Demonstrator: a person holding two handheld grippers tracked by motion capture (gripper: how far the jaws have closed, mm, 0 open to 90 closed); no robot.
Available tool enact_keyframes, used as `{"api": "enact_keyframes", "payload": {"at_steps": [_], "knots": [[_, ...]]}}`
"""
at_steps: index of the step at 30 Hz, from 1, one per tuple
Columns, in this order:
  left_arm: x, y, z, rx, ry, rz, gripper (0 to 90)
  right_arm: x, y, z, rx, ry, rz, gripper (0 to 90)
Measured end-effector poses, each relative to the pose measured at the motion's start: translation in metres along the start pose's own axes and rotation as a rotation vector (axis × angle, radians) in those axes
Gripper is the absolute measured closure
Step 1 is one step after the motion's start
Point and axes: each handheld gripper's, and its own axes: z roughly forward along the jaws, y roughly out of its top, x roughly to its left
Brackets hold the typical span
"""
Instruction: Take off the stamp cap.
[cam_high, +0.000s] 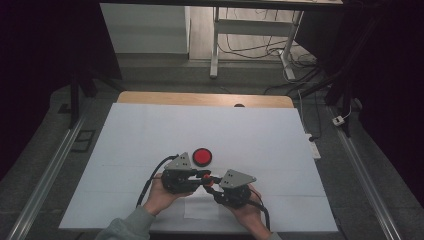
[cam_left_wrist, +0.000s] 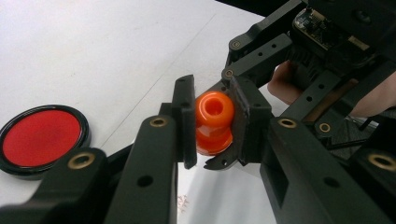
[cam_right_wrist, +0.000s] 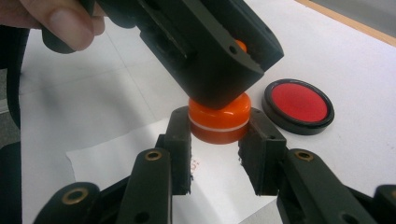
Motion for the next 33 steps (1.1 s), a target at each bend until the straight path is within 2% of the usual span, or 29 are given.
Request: {"api": "enact_keyframes", "payload": {"at_steps": [4,11,15,23,27,28,31,33], "knots": [[-0.001,-0.001,0.0,-0.014,0.002,-0.003,73.4,-0.001,0.0,-0.001,-0.006,0.001,-0.008,65.0],[0.001,-0.002,0.0,-0.021,-0.01,-0.018,73.4,0.0,-0.002,0.0,-0.02,0.004,0.017,65.0],[0.0,-0.002,0.001,-0.021,-0.004,-0.013,73.5,-0.001,-0.002,0.0,-0.015,0.005,0.015,65.0],[0.0,-0.002,0.001,-0.027,-0.002,-0.014,73.5,-0.002,-0.004,0.001,-0.032,0.029,0.052,65.1],[0.0,-0.002,0.0,-0.028,-0.008,-0.008,73.5,-0.002,-0.004,0.0,-0.031,0.031,0.046,65.0],[0.0,-0.002,0.0,-0.032,-0.008,-0.005,73.6,-0.002,-0.003,0.0,-0.032,0.031,0.042,65.0],[0.003,0.002,-0.013,-0.106,-0.012,-0.024,73.6,-0.006,-0.007,0.001,0.008,0.009,0.039,65.1],[0.004,0.002,-0.017,-0.11,-0.004,-0.022,73.6,-0.009,-0.012,0.001,-0.005,0.025,0.08,65.1]]}}
